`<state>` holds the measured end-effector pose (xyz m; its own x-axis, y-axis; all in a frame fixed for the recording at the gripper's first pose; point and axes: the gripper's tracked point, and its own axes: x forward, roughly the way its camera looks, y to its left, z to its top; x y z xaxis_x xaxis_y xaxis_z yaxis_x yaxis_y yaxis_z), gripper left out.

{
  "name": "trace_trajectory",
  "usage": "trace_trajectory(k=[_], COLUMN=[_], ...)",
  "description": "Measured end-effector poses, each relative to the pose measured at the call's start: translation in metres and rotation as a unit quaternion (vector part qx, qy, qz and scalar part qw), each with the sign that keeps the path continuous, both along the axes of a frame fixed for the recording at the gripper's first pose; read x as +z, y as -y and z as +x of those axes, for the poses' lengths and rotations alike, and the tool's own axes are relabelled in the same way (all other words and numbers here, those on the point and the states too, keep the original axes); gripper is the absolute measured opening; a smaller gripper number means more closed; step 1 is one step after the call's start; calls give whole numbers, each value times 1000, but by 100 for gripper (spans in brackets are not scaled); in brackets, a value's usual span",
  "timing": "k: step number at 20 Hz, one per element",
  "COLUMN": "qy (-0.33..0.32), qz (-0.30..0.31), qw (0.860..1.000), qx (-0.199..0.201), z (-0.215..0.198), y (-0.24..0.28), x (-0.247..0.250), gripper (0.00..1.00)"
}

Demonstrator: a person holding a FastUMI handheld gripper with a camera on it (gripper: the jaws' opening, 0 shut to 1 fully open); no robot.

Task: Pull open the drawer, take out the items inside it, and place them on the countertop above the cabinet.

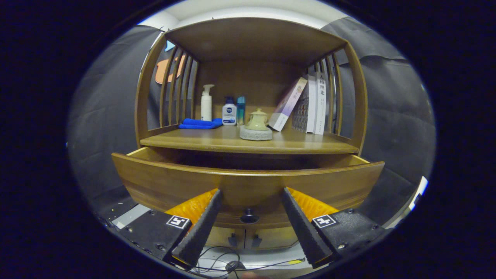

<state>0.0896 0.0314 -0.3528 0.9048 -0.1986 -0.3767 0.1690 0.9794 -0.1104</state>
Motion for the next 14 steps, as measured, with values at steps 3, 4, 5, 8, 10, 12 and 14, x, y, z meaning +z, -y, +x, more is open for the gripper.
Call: trace_trajectory(k=[3,4,5,8,10,12,14], qy=[-1,-1,-3,-8,-11,-16,-23], qz=[-3,-3,-3,-6,-8,-9,-8], qw=[1000,1000,1000,1000,1000,1000,1000], qx=[-3,-4,-4,-5,-3,-2,-5], z=[17,23,29,45,54,62,69], y=[1,2,3,6,8,9,10], x=[-1,-3,-3,-5,-6,-7,-9], gripper=[100,100,100,100,100,100,100])
